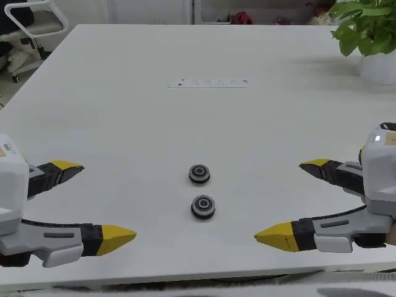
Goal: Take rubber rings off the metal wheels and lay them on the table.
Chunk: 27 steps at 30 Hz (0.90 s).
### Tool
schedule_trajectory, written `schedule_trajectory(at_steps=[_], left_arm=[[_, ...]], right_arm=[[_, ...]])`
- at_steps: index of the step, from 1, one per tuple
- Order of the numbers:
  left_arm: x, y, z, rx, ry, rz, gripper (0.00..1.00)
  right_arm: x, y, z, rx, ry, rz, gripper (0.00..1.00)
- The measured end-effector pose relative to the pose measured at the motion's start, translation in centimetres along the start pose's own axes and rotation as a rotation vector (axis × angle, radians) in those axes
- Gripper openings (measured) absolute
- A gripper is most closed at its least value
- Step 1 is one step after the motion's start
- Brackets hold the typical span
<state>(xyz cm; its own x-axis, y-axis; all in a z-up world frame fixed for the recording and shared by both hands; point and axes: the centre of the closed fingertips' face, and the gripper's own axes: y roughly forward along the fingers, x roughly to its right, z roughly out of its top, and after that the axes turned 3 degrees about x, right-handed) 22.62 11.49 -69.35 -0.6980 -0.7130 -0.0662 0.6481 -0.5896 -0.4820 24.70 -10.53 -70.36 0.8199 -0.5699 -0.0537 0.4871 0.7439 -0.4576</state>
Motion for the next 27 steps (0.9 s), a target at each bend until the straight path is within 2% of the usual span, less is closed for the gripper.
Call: schedule_trajectory(at_steps=[27], left_arm=[[-0.17,0.43,0.29,-0.003,0.016,-0.03,0.79]], right_arm=[[0.33,0.37,0.9,0.028,0.005,0.014,0.93]])
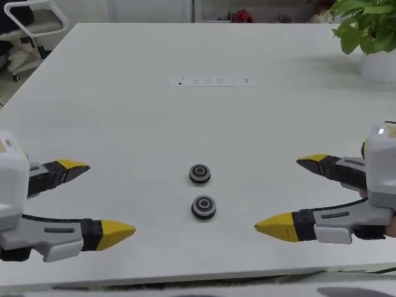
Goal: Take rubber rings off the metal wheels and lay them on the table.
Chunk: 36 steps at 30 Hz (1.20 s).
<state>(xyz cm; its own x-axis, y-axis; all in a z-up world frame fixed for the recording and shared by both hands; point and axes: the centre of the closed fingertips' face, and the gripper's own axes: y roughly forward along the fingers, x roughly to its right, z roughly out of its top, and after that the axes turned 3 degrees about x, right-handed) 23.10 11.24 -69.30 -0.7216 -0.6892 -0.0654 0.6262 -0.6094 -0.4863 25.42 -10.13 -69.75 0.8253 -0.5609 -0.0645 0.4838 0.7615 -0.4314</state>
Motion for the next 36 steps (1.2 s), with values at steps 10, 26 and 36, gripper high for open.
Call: schedule_trajectory(at_steps=[10,26,36], left_arm=[[-0.6,0.2,0.7,0.008,0.008,-0.004,0.76],[-1.0,1.1,2.4,0.034,-0.011,-0.052,0.64],[-1.6,2.5,3.6,0.047,0.015,-0.073,0.6]], right_arm=[[0.2,0.3,0.9,0.014,0.0,0.02,0.88],[0.6,1.2,2.2,0.028,-0.019,0.058,0.81],[0.8,2.3,3.1,0.042,-0.035,0.094,0.74]])
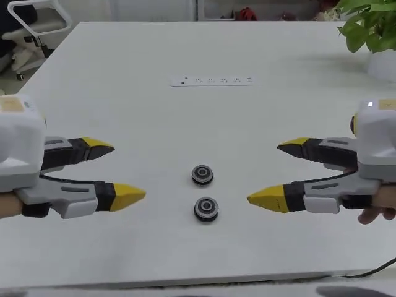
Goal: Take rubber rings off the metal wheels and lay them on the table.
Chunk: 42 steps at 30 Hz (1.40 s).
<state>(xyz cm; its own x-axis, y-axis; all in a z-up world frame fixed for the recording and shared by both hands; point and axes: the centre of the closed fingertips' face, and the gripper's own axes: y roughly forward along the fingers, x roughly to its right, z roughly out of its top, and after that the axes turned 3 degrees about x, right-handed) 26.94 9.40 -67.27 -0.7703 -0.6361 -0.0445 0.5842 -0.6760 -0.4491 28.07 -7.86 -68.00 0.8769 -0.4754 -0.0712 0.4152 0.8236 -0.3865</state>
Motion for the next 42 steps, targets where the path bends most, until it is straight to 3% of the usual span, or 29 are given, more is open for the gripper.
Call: schedule_trajectory(at_steps=[18,42], left_arm=[[0.2,3.1,1.2,-0.011,0.077,-0.07,0.56],[2.2,7.3,0.0,-0.047,0.102,-0.174,0.51]], right_arm=[[0.2,2.3,0.3,-0.015,-0.062,0.076,0.62],[0.3,5.2,-2.7,-0.061,-0.115,0.164,0.52]])
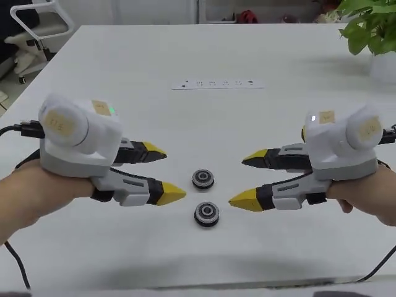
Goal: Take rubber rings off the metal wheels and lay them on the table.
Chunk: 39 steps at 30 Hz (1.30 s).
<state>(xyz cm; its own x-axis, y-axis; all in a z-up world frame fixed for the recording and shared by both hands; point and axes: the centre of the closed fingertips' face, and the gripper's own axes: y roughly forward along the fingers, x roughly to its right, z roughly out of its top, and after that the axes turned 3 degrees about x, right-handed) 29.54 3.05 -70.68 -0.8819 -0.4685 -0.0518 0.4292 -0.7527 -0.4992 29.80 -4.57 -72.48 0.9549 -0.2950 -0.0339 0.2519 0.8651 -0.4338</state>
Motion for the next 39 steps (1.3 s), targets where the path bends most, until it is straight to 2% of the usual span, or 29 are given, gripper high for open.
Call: schedule_trajectory(at_steps=[5,15,28,32,39], left_arm=[[0.3,0.7,-0.2,-0.012,0.011,-0.017,0.49],[0.5,1.9,-0.9,-0.033,0.024,-0.038,0.47],[0.4,3.0,-1.9,-0.048,0.0,-0.053,0.46],[0.5,3.4,-2.2,-0.054,-0.009,-0.065,0.42],[0.8,4.1,-3.0,-0.071,-0.007,-0.081,0.4]], right_arm=[[0.0,0.6,-0.4,-0.006,0.0,0.015,0.51],[0.3,1.5,-0.6,0.019,0.039,0.03,0.49],[0.4,2.6,-1.6,-0.002,0.035,0.049,0.46],[0.3,2.9,-1.9,-0.007,0.031,0.06,0.43],[-0.1,3.4,-3.1,-0.034,0.029,0.078,0.42]])
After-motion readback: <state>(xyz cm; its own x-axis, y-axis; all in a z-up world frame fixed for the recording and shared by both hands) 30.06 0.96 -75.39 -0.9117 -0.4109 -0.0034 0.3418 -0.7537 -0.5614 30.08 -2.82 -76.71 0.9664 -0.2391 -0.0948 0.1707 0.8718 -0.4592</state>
